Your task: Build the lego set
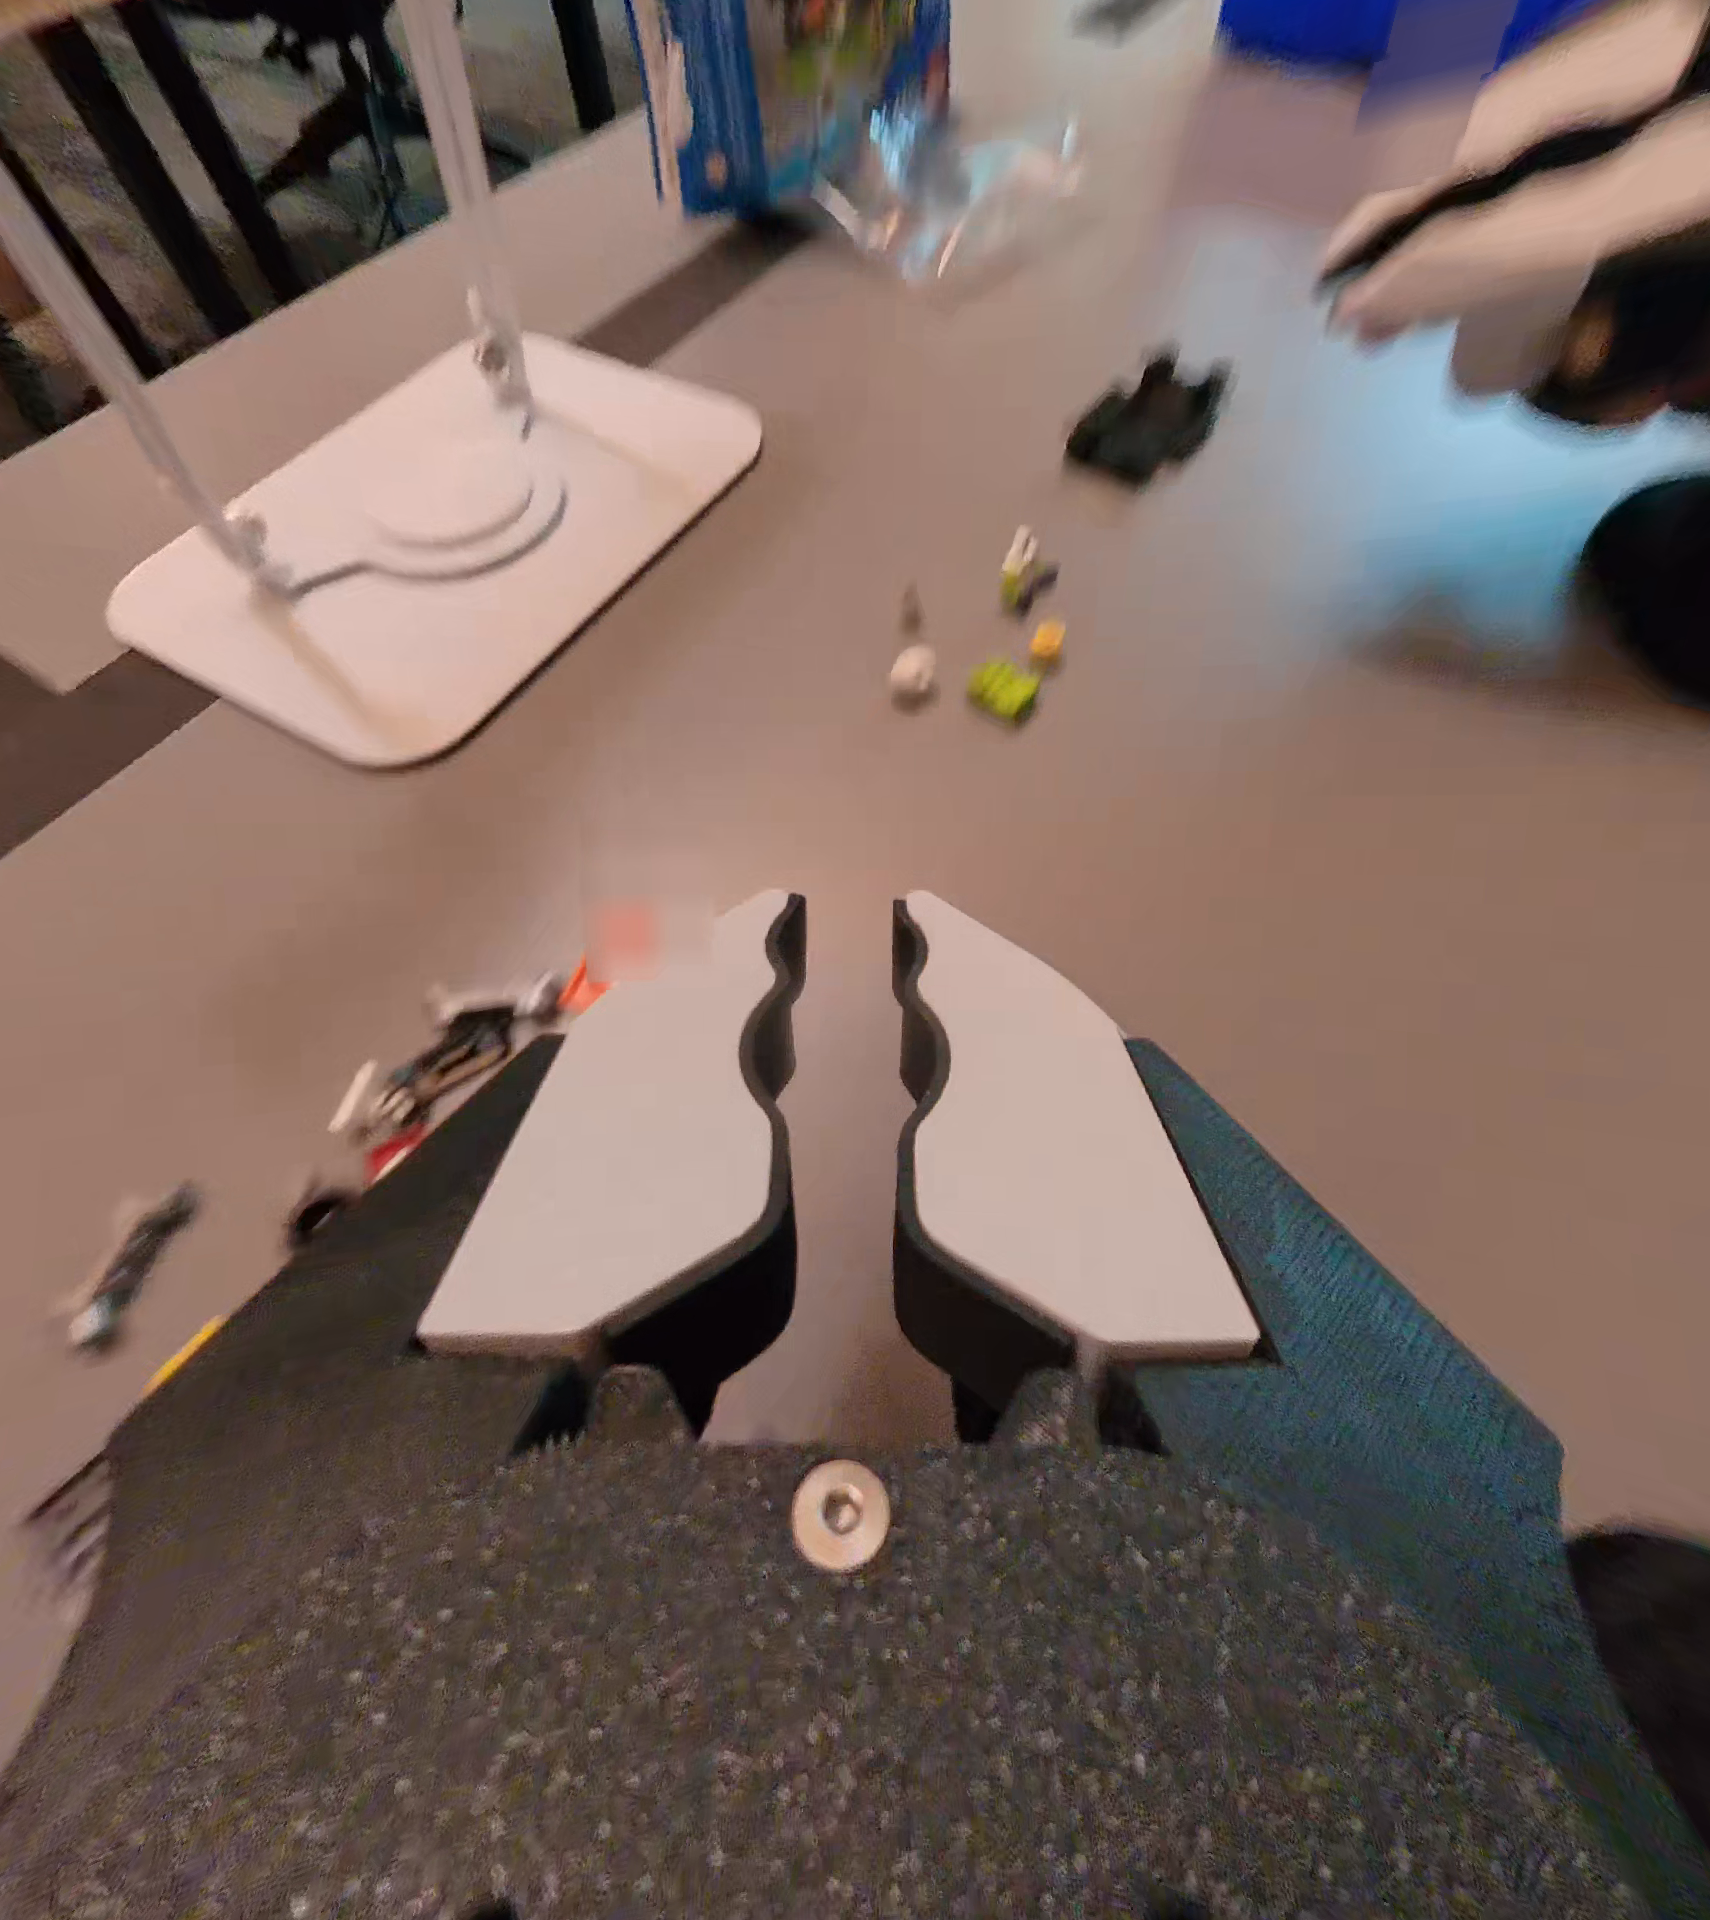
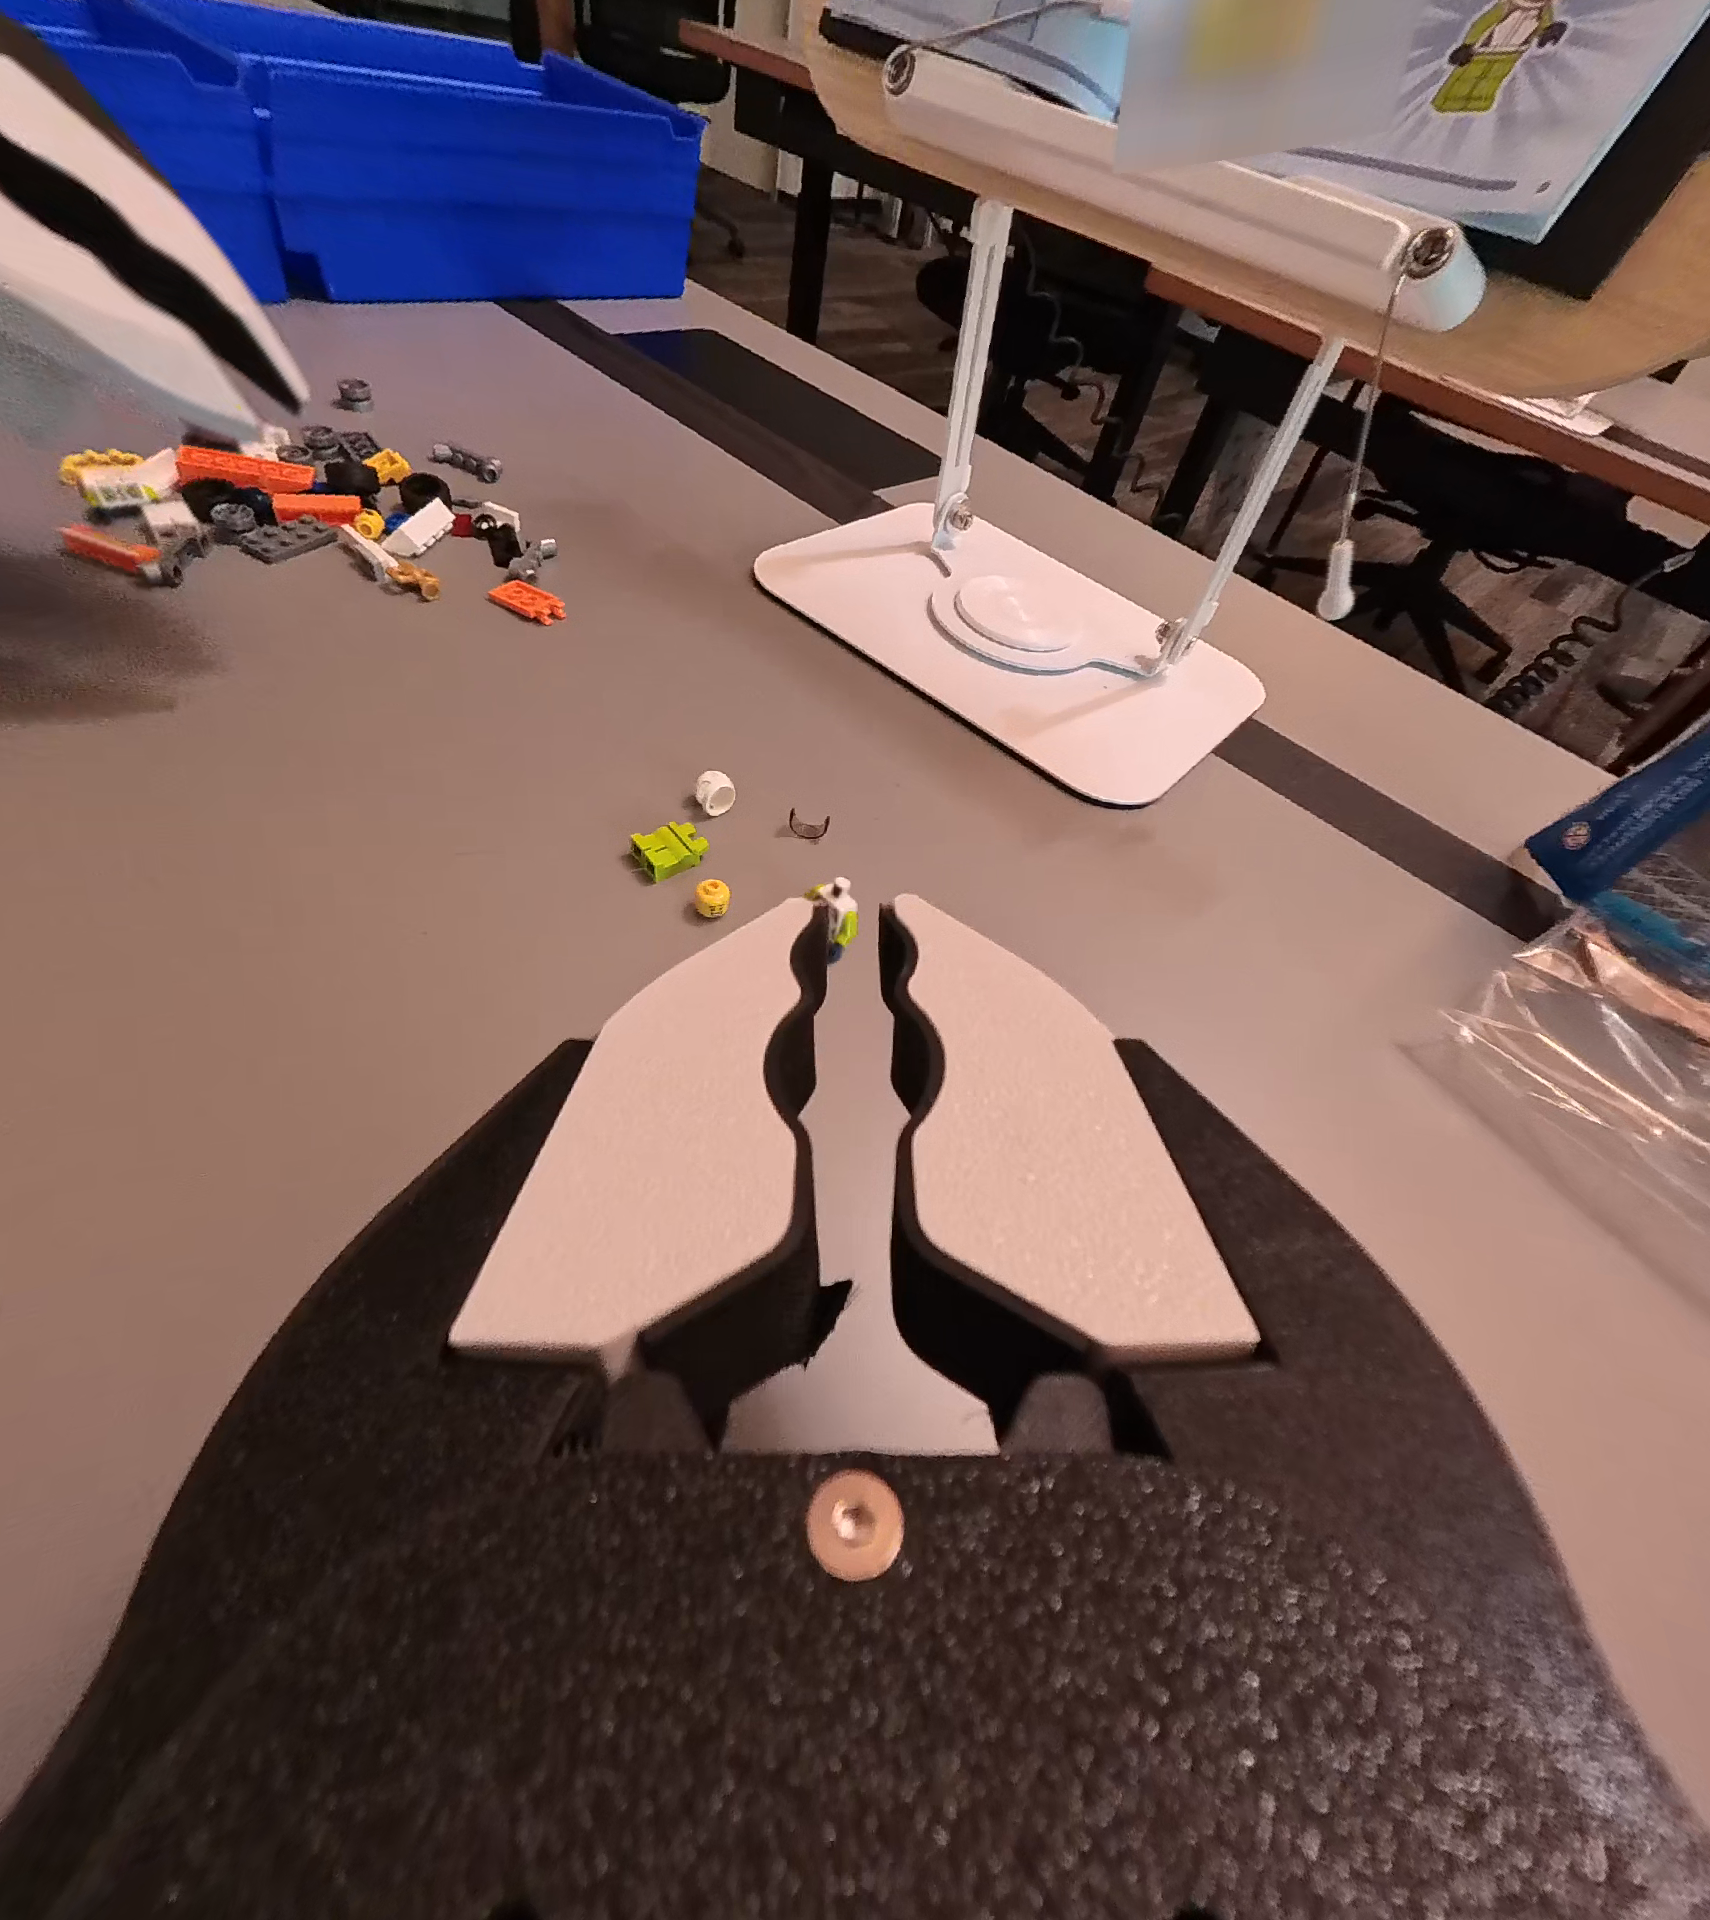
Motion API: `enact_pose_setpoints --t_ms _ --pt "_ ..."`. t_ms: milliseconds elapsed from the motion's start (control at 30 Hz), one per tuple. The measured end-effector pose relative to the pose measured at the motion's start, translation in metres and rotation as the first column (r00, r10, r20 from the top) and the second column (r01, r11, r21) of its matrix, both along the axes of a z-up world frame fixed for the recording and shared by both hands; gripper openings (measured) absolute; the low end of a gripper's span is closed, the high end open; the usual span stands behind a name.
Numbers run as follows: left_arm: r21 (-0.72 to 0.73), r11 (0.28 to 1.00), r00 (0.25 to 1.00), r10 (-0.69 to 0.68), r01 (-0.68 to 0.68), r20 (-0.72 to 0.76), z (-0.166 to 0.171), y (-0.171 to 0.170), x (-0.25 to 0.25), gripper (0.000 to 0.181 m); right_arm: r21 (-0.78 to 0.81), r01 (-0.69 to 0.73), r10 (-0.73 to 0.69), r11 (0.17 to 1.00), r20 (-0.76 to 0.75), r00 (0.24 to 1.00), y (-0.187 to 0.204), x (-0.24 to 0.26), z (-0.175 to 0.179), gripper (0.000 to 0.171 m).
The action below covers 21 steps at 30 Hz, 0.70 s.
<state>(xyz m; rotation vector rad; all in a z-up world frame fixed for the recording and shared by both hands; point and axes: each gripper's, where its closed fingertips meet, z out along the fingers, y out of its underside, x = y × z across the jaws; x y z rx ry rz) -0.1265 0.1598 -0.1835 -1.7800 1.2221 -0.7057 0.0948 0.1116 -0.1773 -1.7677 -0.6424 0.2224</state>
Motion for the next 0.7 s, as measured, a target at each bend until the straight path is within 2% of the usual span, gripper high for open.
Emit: enact_pose_setpoints --t_ms 100,267,400,533,700 --pt "-0.001 1.0 0.996 0.021 -0.021 0.082 0.015 0.006 0.038 0.014 -0.005 -0.001 0.001 1.0 0.0 1.0 0.001 -0.001 -0.003 0.009" --pt "0.087 0.993 0.996 0.072 -0.076 0.052 0.021 0.028 0.086 0.005 -0.028 0.003 -0.004 1.0 -0.025 1.0 0.002 -0.001 -0.007 0.012" --pt "0.1 0.994 0.998 0.036 -0.031 -0.046 -0.013 0.04 0.109 0.005 -0.062 -0.017 0.017 0.998 -0.011 1.0 0.004 -0.008 -0.016 0.012" --pt "0.046 0.999 0.994 -0.023 0.028 -0.107 -0.053 0.046 0.114 0.012 -0.105 -0.061 0.068 0.993 0.062 0.996 0.011 -0.025 -0.027 0.014" --pt "0.06 0.988 0.978 -0.131 0.142 -0.162 -0.062 0.039 0.119 0.02 -0.219 -0.106 0.143 0.97 0.161 0.977 0.04 -0.033 -0.042 0.019"
